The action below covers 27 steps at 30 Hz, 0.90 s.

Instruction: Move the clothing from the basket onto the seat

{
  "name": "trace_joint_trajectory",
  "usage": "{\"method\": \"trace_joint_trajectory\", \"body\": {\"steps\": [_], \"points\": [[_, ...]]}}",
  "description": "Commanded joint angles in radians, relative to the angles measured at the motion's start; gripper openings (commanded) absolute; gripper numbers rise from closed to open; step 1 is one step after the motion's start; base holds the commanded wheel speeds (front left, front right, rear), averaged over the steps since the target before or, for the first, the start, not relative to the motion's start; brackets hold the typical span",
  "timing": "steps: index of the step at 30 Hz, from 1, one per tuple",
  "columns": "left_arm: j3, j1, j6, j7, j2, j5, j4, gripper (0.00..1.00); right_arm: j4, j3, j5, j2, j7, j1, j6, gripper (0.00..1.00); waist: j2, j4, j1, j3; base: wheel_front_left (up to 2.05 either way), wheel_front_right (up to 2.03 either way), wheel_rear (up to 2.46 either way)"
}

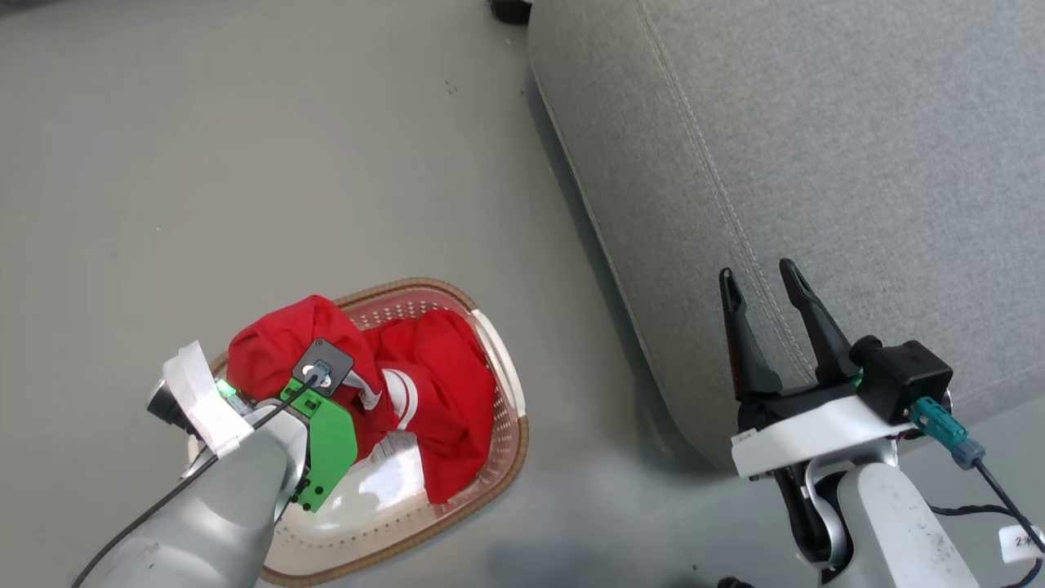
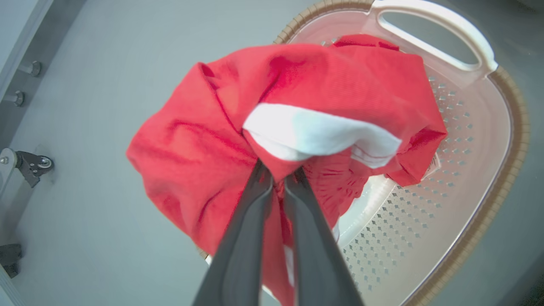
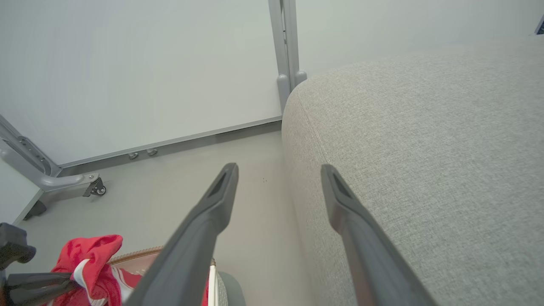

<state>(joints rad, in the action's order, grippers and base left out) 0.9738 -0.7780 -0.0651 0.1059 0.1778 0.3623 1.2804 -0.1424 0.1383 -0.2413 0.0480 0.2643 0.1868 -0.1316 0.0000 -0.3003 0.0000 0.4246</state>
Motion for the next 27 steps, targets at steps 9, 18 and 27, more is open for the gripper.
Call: {"method": "trace_joint_trajectory", "body": {"steps": [9,18,27], "points": [[-0.039,0.073,0.043,0.136,-0.022,0.049,-0.018,0.0,-0.027,-0.017,0.033,0.004,0.0,-0.076,0.002,1.0,0.0,0.177,0.0,-0.271,0.0,0.0,0.0],[-0.135,0.16,0.108,0.159,0.026,0.055,-0.344,0.0,-0.026,-0.023,0.045,0.004,0.0,-0.13,0.002,1.0,0.0,0.215,0.0,-0.36,0.0,0.0,0.0],[-0.281,0.329,0.174,0.16,0.062,-0.016,-0.745,0.0,-0.025,-0.021,0.062,0.004,0.0,-0.161,0.002,1.0,0.0,0.234,0.0,-0.414,0.0,0.0,0.0]]}}
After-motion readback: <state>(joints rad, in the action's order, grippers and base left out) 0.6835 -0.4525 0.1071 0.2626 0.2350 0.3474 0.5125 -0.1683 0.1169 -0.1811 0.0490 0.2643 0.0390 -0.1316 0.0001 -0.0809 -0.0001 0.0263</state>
